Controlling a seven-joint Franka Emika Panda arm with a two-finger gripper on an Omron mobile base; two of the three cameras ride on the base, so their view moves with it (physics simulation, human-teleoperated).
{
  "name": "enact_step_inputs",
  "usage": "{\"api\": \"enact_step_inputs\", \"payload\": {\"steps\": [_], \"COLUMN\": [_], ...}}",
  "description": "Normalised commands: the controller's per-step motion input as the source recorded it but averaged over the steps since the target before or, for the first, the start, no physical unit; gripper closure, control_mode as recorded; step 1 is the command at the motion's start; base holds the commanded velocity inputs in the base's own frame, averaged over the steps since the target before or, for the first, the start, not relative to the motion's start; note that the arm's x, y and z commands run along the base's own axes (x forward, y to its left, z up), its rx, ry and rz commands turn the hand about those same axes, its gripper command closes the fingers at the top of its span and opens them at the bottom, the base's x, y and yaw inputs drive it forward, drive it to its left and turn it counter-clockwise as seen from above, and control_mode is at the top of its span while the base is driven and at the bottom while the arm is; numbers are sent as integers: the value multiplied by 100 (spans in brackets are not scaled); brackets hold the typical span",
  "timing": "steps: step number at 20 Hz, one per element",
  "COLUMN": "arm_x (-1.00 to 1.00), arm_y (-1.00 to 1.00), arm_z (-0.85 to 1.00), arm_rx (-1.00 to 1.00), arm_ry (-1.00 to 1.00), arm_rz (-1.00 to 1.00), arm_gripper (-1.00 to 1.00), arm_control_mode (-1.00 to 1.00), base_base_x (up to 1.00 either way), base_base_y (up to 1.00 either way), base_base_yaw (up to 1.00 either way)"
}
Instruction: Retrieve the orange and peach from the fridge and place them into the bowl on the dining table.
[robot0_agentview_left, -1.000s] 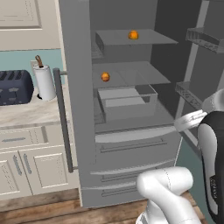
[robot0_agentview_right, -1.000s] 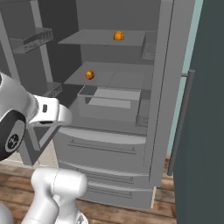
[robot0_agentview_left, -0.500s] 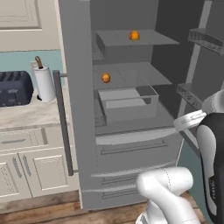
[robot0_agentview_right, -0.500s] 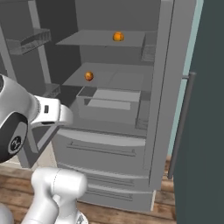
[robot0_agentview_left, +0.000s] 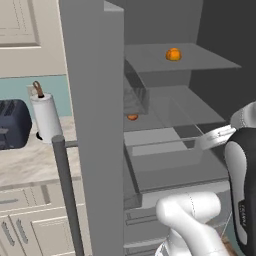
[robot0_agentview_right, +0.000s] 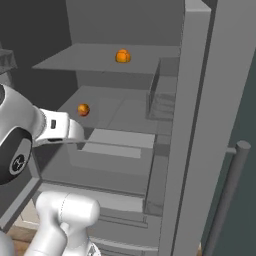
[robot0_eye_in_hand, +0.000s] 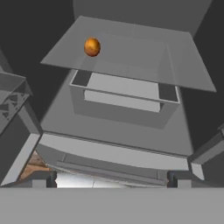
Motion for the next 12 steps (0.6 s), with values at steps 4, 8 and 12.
{"api": "enact_step_inputs", "payload": {"steps": [4, 8, 12], "arm_x": [0, 0, 62], "arm_y": [0, 0, -14], "arm_z": [0, 0, 14], "arm_rx": [0, 0, 5], "arm_ry": [0, 0, 5], "arm_rz": [0, 0, 0], "arm_gripper": [-100, -100, -100], "arm_control_mode": [100, 100, -100], "base_base_x": [100, 100, 25], "base_base_y": [-10, -18, -4], "base_base_yaw": [0, 0, 0]}}
